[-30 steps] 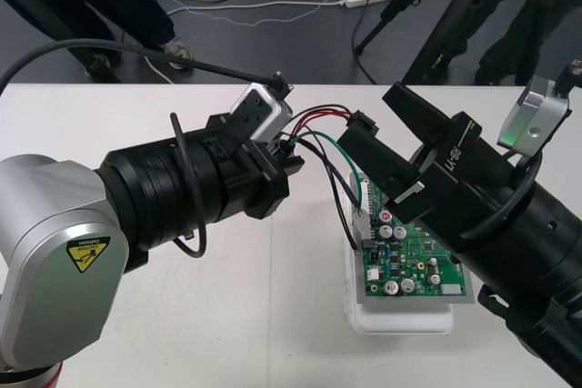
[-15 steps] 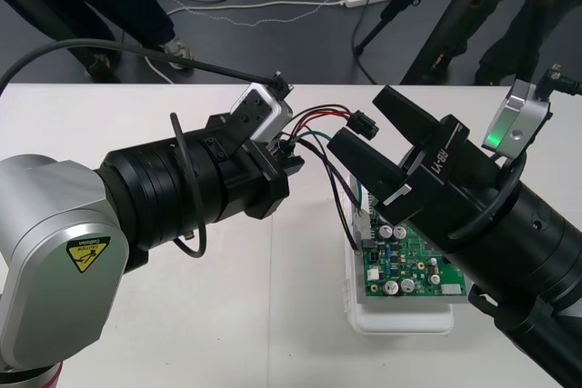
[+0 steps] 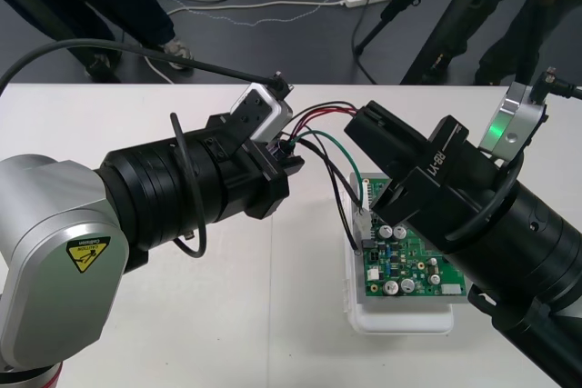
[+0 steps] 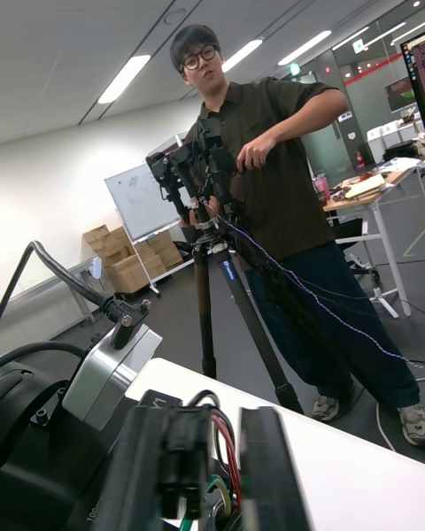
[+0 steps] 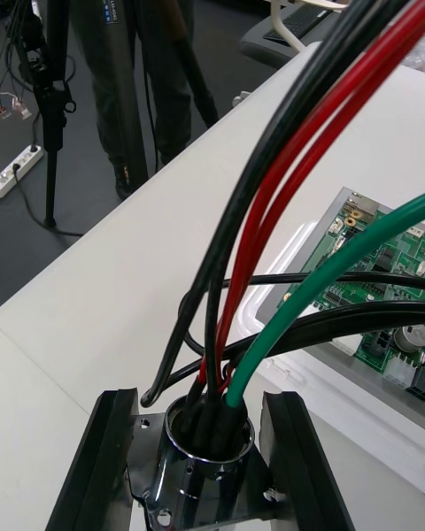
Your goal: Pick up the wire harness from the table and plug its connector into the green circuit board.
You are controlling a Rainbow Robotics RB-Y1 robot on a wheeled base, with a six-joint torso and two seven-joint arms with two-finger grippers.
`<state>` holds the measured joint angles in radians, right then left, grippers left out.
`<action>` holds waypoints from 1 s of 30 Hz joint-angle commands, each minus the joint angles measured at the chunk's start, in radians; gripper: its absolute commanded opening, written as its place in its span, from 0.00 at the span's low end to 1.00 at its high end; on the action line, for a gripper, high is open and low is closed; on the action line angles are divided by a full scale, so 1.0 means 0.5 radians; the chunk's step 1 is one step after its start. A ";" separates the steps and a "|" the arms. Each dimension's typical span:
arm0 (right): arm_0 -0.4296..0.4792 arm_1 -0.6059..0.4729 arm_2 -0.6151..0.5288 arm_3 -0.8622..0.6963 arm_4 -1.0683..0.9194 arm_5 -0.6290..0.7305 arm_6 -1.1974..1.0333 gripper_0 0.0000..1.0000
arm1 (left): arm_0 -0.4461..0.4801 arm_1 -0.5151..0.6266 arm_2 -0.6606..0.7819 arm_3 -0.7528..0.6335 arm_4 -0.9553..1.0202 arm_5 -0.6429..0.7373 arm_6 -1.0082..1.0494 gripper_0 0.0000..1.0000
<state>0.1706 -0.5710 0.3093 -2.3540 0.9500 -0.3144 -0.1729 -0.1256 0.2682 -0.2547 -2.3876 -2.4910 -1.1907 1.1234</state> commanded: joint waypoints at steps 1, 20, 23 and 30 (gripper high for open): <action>-0.037 0.028 0.020 -0.026 0.017 0.003 0.008 0.00 | -0.065 -0.058 -0.049 -0.042 -0.013 0.056 0.115 0.00; -0.037 0.025 0.016 -0.023 0.021 -0.025 -0.001 0.00 | -0.068 -0.061 -0.043 -0.042 -0.016 0.139 0.008 1.00; -0.040 0.028 0.016 -0.023 0.017 -0.028 -0.004 0.00 | -0.065 -0.061 -0.043 -0.042 0.000 0.139 0.011 1.00; -0.040 0.028 0.013 -0.026 0.017 -0.028 0.011 0.00 | -0.065 -0.058 -0.043 -0.042 0.006 0.139 0.017 1.00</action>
<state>0.1703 -0.5710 0.3093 -2.3521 0.9531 -0.3198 -0.1728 -0.1256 0.2675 -0.2547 -2.3876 -2.4912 -1.1827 1.1232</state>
